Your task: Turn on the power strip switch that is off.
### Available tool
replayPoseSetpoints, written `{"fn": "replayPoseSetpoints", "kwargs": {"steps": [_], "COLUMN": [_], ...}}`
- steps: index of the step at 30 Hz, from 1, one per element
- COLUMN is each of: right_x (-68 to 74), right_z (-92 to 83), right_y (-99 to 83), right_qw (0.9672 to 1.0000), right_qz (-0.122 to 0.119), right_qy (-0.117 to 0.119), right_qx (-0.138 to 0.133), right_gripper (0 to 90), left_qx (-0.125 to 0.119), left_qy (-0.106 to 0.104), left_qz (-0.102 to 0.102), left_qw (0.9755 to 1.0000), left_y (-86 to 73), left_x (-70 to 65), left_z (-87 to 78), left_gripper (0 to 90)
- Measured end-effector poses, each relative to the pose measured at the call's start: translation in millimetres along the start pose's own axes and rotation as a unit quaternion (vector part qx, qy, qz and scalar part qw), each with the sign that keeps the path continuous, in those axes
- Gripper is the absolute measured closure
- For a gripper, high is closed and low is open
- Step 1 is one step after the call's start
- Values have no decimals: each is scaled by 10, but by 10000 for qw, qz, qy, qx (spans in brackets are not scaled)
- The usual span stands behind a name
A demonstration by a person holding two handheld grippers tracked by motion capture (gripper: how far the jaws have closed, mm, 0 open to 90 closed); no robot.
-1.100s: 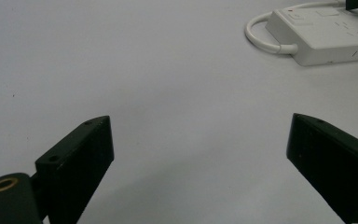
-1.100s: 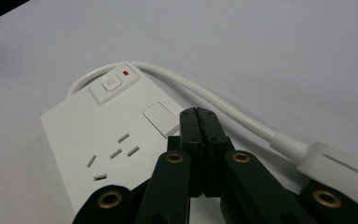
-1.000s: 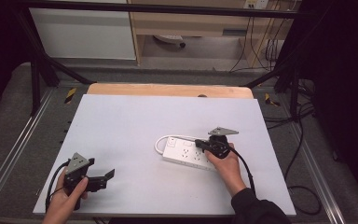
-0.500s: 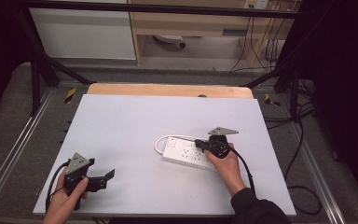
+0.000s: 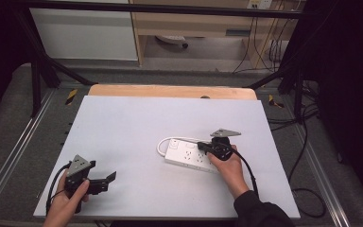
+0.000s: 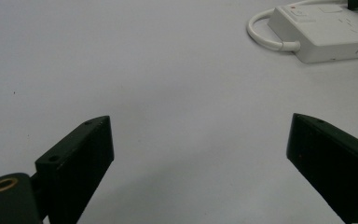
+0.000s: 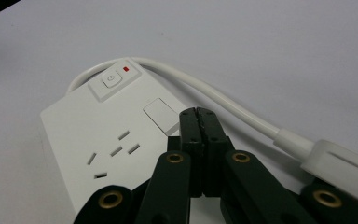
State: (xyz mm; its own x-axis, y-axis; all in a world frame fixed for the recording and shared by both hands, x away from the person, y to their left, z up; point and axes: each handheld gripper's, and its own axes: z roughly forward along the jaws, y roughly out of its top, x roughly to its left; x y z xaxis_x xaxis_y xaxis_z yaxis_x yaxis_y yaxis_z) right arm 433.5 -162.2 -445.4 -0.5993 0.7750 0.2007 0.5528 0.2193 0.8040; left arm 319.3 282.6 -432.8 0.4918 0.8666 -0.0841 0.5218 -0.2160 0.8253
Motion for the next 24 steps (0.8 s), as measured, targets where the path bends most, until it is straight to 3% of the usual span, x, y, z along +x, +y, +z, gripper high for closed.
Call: {"fn": "replayPoseSetpoints", "kwargs": {"steps": [15,24], "right_x": [-7,-2], "right_z": [-10,-37], "right_y": [4,20], "right_qw": [10000,9999], "right_qz": [54,49], "right_qy": [40,82], "right_qx": [11,-139], "right_gripper": [900,900], "left_qx": [46,2], "left_qy": [4,28], "left_qz": [6,-29], "left_qw": [10000,10000], "left_y": [-2,0], "left_x": [3,3], "left_z": [5,0], "left_gripper": [73,73]}}
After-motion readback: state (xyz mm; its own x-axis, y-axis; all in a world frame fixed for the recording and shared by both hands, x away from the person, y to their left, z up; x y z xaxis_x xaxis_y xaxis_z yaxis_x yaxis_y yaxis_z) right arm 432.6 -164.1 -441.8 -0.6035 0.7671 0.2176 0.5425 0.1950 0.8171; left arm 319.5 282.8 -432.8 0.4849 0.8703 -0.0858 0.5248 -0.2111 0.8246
